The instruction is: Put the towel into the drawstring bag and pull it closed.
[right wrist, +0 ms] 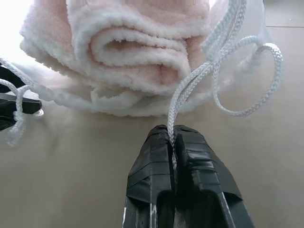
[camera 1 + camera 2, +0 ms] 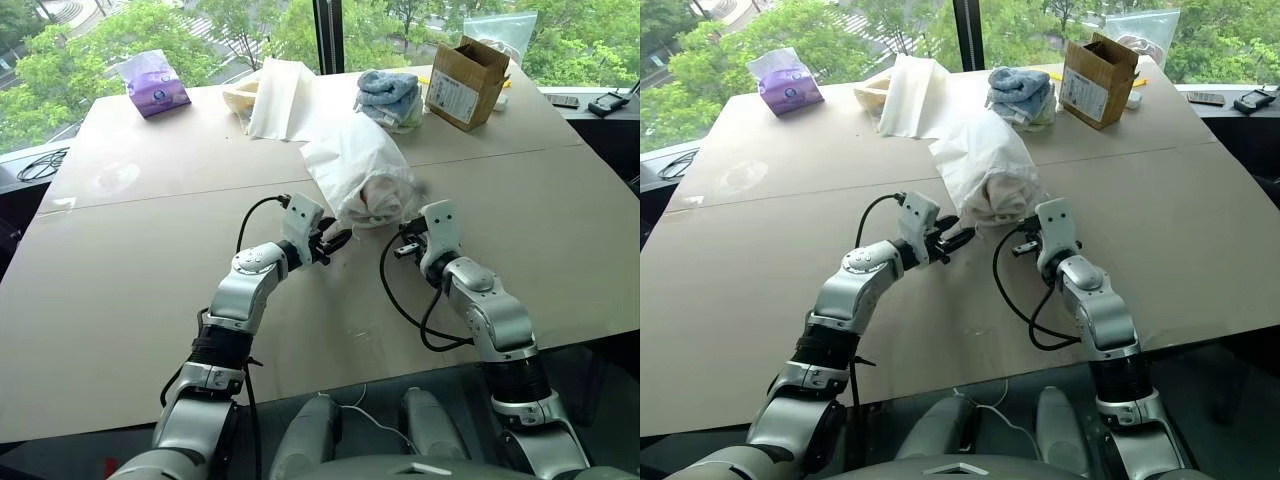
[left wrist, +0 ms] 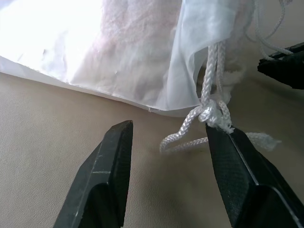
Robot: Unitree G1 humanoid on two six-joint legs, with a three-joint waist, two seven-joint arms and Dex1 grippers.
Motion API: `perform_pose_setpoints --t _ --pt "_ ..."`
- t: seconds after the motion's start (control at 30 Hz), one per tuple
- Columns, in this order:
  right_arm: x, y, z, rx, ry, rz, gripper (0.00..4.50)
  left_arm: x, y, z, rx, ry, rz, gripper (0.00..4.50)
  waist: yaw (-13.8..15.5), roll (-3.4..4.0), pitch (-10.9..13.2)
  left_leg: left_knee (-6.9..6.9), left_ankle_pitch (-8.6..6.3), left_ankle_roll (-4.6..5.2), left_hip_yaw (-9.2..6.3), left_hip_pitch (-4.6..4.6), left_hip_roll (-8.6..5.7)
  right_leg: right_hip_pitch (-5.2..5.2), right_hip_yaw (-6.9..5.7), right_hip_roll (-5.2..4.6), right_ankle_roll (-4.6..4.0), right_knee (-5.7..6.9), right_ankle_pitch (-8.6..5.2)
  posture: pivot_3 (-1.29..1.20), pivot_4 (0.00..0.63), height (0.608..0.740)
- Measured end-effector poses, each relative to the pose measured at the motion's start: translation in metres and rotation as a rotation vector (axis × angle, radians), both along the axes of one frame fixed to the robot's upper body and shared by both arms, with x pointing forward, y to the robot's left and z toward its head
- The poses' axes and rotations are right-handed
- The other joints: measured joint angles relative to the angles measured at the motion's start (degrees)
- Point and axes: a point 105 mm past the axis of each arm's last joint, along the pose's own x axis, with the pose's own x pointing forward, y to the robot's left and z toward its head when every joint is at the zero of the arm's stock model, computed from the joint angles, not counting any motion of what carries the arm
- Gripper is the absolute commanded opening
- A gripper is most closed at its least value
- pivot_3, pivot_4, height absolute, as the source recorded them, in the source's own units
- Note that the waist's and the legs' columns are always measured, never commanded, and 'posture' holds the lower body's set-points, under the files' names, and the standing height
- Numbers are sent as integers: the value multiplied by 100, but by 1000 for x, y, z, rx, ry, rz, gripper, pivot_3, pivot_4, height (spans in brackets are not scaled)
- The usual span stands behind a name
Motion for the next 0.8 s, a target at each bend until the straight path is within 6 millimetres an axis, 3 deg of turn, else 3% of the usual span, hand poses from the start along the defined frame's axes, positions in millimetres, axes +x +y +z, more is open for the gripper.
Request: perform_pose_setpoints --t 0.2,0.23,0.27,0.4,0.43,0.63,0.8 --pt "0 1 -1 -2 4 1 0 3 -2 -1 -17 5 6 2460 5 0 0 0 0 0 0 0 0 0 -1 0 0 0 0 0 150 740" --pt "0 1 -1 -3 5 1 0 4 -2 0 -21 0 5 1965 4 0 0 0 0 0 0 0 0 0 0 0 0 0 0 0 150 740" --pt "0 1 -1 -3 4 1 0 4 -3 0 -23 -1 5 1954 4 0 0 0 0 0 0 0 0 0 -1 0 0 0 0 0 150 740" --pt "0 1 -1 -2 5 2 0 4 -2 1 -40 -2 11 256 4 0 0 0 0 0 0 0 0 0 0 0 0 0 0 0 150 740" --pt "0 1 -1 -3 5 1 0 4 -2 1 -42 -2 13 113 4 0 0 0 0 0 -1 0 0 0 -1 0 0 0 0 0 150 740" --pt "0 0 -1 -8 4 -2 0 6 -1 2 -52 -5 36 113 6 0 0 0 0 0 -1 0 0 0 -1 0 0 0 0 0 150 740" --pt "5 -17 2 -12 -25 -117 0 16 21 4 -26 -48 204 113 7 0 0 0 0 0 -1 0 0 -1 0 0 0 0 0 0 150 740"
